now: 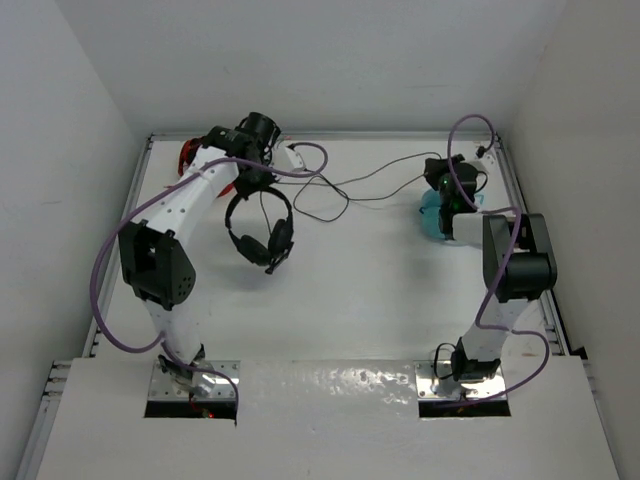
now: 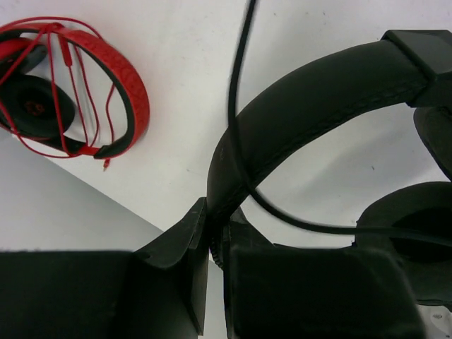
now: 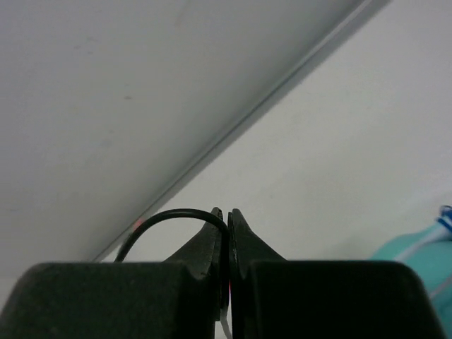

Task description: Wrap the headphones

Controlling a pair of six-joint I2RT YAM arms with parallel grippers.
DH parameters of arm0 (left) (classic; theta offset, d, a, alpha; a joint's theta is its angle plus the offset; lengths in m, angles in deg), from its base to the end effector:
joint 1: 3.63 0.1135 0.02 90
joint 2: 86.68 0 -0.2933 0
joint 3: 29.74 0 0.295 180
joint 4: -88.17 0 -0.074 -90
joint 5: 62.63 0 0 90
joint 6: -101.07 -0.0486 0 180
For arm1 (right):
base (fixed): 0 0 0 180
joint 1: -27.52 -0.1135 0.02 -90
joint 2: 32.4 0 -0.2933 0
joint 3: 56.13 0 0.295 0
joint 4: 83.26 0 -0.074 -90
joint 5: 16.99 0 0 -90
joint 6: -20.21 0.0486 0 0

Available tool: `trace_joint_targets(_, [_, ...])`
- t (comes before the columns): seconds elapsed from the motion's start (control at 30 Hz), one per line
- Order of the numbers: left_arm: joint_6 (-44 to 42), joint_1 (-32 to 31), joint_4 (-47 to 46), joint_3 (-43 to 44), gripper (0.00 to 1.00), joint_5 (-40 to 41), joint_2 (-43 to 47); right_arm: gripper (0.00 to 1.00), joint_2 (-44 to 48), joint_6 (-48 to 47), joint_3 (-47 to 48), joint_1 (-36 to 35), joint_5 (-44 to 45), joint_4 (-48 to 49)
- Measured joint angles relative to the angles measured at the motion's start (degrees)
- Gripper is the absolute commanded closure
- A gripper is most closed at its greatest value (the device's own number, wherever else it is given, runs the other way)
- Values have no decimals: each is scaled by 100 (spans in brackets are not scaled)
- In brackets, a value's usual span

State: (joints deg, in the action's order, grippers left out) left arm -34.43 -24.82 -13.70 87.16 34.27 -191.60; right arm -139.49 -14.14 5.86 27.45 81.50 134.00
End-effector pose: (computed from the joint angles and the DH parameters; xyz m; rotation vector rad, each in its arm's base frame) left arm 0.4063 -0.1513 0.3463 1.4802 2.3131 0.2839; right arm 0.4354 -0.0066 0.1682 0.9102 1.4858 0.5942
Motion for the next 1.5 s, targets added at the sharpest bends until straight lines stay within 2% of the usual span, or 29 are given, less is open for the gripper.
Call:
trace_joint_targets(0.17, [-103, -9, -63, -140, 100, 181, 0, 100, 564, -37, -20, 94, -101, 201])
trace_joint_targets(0.47, [-120, -9, -214, -929, 100, 507, 57, 100, 1091, -2, -365, 964, 212, 278])
trace_joint_targets(0.57, [-76, -9, -4, -763, 100, 133, 57, 100, 1091, -87, -321, 1049, 186, 61])
trace_joint_targets(0.77, [-7, -13, 232, 20, 100, -1294, 105, 100, 1075, -168, -105, 999, 7, -170])
trace_joint_targets(0.87, [-20, -24, 225, -122, 100, -1357, 168, 100, 1034, -203, 96, 997, -26, -297])
trace_joint_targets(1.03, [-319, -42, 247, -839, 100, -1069, 170, 100, 879, -481, 896, 1001, 28, -730])
trace_joint_targets(1.2, [-723, -229, 345, -1475, 100, -957, 157, 100, 597, -750, 2205, 1005, 39, -1384])
trace_joint_targets(1.43, [-817, -485, 267, -1419, 100, -1513, 151, 100, -35, -815, 3853, 1005, -68, -2229])
trace_joint_targets(1.5, [-844, -496, 409, -1152, 100, -1985, 131, 100, -378, -833, 4441, 1003, -133, -2636])
